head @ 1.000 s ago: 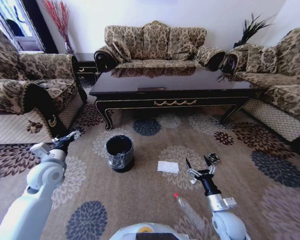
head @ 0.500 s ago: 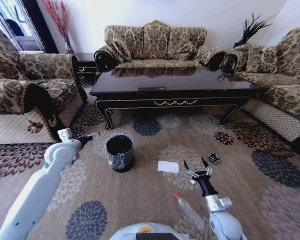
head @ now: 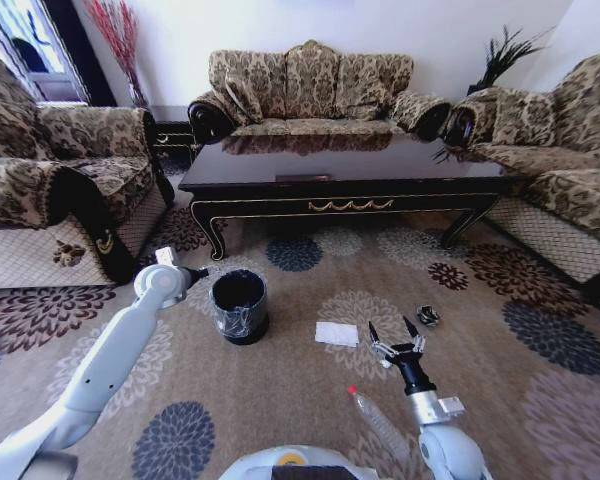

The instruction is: Move to the front of the table and pick up the trash from the floor, then place it into the trash bin.

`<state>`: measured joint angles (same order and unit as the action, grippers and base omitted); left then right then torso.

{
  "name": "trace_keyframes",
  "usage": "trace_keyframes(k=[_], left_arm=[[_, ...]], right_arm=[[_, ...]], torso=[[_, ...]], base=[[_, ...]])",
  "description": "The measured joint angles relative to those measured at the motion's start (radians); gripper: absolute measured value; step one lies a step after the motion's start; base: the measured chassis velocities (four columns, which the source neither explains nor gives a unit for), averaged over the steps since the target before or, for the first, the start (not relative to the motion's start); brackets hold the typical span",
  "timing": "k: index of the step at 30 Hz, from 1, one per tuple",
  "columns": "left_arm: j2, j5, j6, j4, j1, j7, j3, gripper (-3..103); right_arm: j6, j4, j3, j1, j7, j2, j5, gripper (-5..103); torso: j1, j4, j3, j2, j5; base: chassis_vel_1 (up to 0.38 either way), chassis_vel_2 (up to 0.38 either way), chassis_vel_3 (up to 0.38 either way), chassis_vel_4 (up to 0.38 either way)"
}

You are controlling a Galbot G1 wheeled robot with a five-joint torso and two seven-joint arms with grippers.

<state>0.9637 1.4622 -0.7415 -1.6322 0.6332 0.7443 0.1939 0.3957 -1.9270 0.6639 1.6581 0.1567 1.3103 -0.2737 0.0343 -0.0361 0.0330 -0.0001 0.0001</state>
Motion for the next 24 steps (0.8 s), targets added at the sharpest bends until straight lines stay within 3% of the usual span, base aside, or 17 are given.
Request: trace_keyframes(k=[10, 24], left_arm=[[0.009, -0.030, 0.003, 0.005, 0.047, 0.038, -0.005, 100], [0.041, -0.097, 0.005, 0.097, 0.051, -0.019, -0.006, 100]], right_arm=[[0.004, 0.009, 0.003, 0.002, 0.000, 0.002, 0.001, 100], [0.004, 0.018, -0.007, -0.002, 0.000, 0.007, 0.010, 100]], torso=[[0.000, 0.0002, 0.000, 0.000, -0.0001], [0.000, 0.0000, 0.000, 0.000, -0.0001]], base=[[0.000, 0.000, 0.000, 0.000], [0.000, 0.000, 0.000, 0.000]])
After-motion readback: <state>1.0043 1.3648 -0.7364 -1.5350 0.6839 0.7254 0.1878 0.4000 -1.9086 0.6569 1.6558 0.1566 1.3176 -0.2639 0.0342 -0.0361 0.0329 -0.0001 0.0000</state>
